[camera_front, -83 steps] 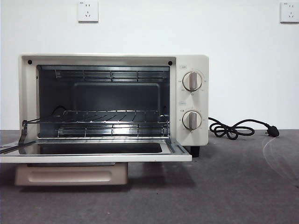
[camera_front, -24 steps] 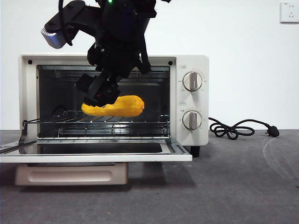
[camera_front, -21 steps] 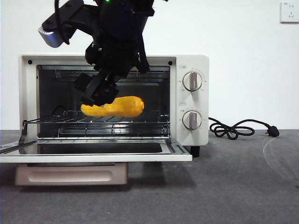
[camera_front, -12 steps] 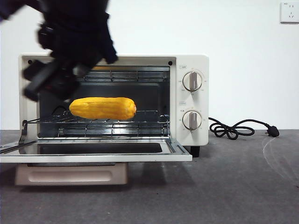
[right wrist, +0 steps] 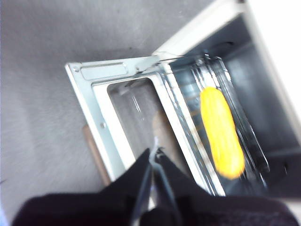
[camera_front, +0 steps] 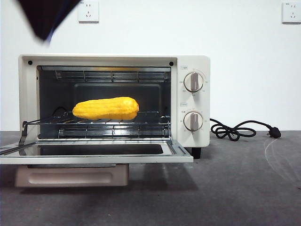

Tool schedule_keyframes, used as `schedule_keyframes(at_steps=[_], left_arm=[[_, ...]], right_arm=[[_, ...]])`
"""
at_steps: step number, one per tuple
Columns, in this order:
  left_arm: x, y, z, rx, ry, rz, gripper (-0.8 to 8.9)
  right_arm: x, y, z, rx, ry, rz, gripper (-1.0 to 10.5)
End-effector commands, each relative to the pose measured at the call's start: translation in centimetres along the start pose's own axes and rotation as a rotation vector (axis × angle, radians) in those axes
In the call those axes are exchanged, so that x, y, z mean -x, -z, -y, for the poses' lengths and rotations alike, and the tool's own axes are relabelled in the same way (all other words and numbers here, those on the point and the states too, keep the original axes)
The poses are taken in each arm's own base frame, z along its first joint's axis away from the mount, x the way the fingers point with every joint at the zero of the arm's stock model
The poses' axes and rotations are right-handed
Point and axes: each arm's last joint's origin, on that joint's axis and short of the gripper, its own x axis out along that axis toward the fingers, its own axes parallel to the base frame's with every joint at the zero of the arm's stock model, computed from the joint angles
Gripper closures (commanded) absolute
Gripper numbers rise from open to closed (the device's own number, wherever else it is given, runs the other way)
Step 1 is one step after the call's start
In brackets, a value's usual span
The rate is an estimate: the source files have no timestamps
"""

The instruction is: Take the corn from the table,put the corn in the oven

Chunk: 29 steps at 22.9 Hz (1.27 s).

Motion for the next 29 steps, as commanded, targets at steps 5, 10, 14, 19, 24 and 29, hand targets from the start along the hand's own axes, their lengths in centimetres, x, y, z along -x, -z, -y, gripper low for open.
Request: schedule_keyframes(at_steps=[5, 10, 14, 19, 24, 29], left_arm=[[-2.7, -1.1, 1.0, -0.011, 0.128, -0.027, 8.22], [-6.1, -1.4, 0.8, 0.058, 0.345, -0.089, 8.22], [-8.0, -0.1, -0.3, 0.149, 0.427, -0.104, 8.22], [-10.0, 3.4, -2.0, 0.303, 0.514, -0.161, 8.22], [-11.5, 6.6, -3.5, 0.477, 0.565, -0.149, 8.22], [-12.4, 9.1, -3.9, 0.559, 0.519, -0.196, 8.22]], right_arm=[[7.8, 2.0, 7.2, -0.318, -0.166, 0.111, 9.6], [10.2, 4.8, 12.3, -0.465, -0.274, 0.154, 9.6], [9.6, 6.5, 14.1, -0.521, -0.325, 0.089, 9.6], [7.8, 8.0, 16.1, -0.604, -0.411, 0.033, 9.6], [5.7, 9.2, 17.7, -0.654, -0.498, 0.013, 9.6], [3.8, 10.9, 19.0, -0.68, -0.556, -0.041, 9.6]])
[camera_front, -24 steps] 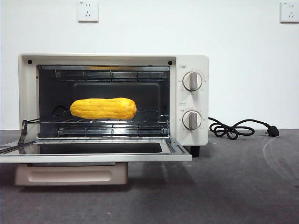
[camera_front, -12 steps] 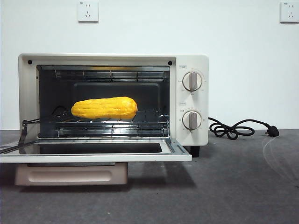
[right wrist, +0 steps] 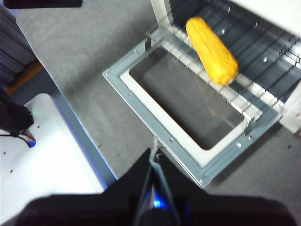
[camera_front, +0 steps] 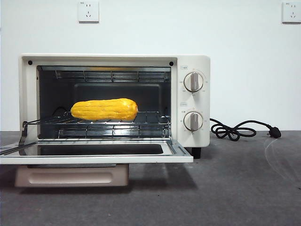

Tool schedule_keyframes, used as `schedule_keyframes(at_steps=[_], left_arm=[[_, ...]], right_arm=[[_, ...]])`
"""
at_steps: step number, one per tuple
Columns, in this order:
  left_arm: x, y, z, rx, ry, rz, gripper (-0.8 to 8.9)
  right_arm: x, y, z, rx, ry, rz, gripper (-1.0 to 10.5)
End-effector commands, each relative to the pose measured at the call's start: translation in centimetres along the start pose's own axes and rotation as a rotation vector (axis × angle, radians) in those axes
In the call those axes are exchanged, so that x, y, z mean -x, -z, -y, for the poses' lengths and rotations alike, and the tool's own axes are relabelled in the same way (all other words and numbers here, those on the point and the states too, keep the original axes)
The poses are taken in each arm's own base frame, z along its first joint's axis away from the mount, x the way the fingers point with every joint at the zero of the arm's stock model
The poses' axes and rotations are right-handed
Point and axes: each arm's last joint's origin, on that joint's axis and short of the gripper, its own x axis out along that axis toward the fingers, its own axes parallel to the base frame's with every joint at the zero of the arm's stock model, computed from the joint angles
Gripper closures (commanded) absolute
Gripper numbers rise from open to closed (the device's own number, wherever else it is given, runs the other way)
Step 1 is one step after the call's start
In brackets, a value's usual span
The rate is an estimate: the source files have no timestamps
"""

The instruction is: Take the corn from the table,put the corn in the oven

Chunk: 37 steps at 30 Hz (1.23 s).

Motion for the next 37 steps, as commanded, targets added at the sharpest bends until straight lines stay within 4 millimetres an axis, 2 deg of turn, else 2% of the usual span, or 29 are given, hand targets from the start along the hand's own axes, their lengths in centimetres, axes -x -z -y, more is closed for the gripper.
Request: schedule_keyframes(at_steps=[1, 7, 15, 22, 31, 37], left_arm=[[-0.3, 0.8, -0.7, 0.039, -0.002, -0.009, 8.22], [-0.2, 1.1, -1.1, 0.06, -0.018, -0.006, 8.22], [-0.9, 1.0, -2.7, 0.106, -0.034, -0.039, 8.22], [-2.9, 1.2, -5.5, 0.221, -0.036, -0.135, 8.22], [-6.0, 2.3, -9.0, 0.346, -0.049, -0.281, 8.22], [-7.1, 3.2, -10.7, 0.41, -0.096, -0.359, 8.22]], right_arm=[[-0.5, 0.3, 1.5, 0.009, -0.005, -0.039, 9.6], [-1.3, 1.6, 4.7, -0.052, -0.047, -0.066, 9.6], [-2.8, 5.3, 8.3, -0.171, -0.092, -0.076, 9.6], [-3.0, 6.6, 9.3, -0.184, -0.134, -0.065, 9.6], [-2.7, 6.8, 9.9, -0.184, -0.124, -0.047, 9.6], [-2.6, 6.7, 10.0, -0.184, -0.121, -0.037, 9.6]])
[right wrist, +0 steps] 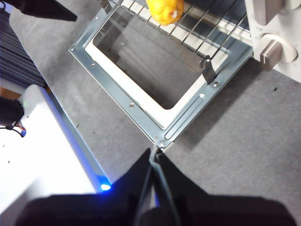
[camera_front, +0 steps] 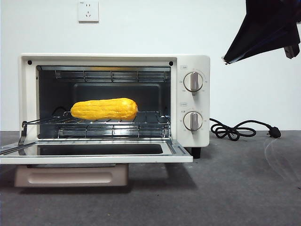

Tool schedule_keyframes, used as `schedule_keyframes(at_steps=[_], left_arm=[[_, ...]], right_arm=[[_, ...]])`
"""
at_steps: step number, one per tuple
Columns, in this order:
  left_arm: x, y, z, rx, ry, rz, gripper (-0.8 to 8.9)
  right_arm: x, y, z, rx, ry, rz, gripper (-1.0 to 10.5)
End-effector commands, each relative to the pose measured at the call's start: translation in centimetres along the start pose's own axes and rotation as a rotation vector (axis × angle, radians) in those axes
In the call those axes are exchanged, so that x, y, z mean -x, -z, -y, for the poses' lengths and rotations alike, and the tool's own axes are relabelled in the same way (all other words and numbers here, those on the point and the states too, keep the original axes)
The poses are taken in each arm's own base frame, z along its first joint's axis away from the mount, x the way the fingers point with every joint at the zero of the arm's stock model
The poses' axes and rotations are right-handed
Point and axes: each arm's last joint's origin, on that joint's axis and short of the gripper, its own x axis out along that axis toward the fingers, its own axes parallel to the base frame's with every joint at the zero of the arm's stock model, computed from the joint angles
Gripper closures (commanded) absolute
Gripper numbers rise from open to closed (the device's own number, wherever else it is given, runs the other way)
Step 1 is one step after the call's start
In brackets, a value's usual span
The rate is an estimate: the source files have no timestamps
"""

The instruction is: Take the corn from the table,put the corn in the oven

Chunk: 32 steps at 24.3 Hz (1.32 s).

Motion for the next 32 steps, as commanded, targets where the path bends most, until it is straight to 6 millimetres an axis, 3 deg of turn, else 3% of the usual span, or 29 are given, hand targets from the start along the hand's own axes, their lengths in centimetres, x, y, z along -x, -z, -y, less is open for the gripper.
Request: schedule_keyframes(at_steps=[1, 15, 22, 32], left_arm=[[-0.6, 0.1, -0.6, 0.007, 0.001, -0.027, 8.22], [-2.7, 0.2, -2.7, 0.078, -0.111, -0.148, 8.22], [-3.8, 0.5, -3.1, 0.097, -0.086, -0.215, 8.23], [-4.1, 0.7, -2.6, 0.102, 0.078, -0.217, 8.23]], right_arm=[[-0.2, 0.2, 0.2, 0.004, -0.007, -0.004, 9.6], [-0.2, 0.2, 0.2, 0.007, -0.007, -0.001, 9.6], [-0.2, 0.2, 0.2, 0.008, -0.006, 0.0, 9.6], [-0.2, 0.2, 0.2, 0.009, -0.006, 0.001, 9.6]])
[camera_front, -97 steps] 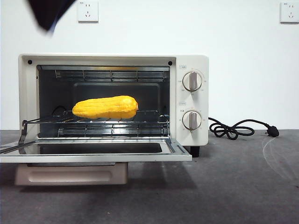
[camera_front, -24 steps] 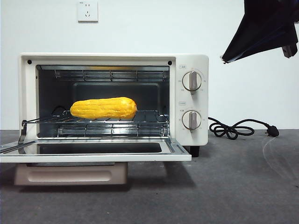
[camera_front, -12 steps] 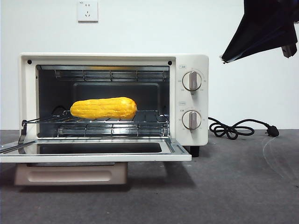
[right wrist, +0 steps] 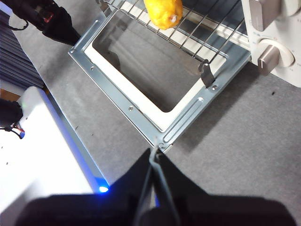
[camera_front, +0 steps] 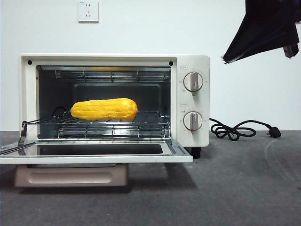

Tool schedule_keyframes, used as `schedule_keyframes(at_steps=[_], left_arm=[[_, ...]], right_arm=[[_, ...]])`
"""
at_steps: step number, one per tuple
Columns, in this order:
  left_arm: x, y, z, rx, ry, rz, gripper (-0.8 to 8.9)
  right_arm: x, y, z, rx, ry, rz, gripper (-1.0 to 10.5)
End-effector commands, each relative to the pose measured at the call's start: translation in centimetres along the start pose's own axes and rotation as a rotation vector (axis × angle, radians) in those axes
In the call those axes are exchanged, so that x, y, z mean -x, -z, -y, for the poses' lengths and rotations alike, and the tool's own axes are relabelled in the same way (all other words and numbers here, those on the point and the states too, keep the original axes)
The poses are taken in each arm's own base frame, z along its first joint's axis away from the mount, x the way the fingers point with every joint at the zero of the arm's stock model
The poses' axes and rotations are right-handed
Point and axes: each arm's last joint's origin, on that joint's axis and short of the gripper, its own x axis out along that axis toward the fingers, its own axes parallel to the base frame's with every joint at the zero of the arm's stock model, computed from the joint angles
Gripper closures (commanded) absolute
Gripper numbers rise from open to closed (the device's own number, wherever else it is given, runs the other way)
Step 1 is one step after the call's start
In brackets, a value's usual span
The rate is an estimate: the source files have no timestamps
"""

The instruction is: Take the corn from the table,put the corn in the oven

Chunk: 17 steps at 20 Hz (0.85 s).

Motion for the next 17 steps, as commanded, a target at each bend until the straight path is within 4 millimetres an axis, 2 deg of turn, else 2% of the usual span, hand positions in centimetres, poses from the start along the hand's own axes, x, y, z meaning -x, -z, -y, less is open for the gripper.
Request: schedule_keyframes(at_steps=[1, 6, 17], left_arm=[[-0.3, 0.3, -0.1, -0.005, 0.036, -0.02, 8.23], [-0.2, 0.2, 0.1, -0.004, 0.095, -0.009, 8.23], [2.2, -1.5, 1.5, 0.006, 0.267, 0.049, 8.22]], right_arm=[[-0.2, 0.2, 0.2, 0.0, -0.008, -0.007, 9.6], [-0.2, 0.2, 0.2, 0.0, -0.008, -0.007, 9.6], [-0.2, 0.3, 0.1, -0.006, -0.01, -0.014, 9.6]])
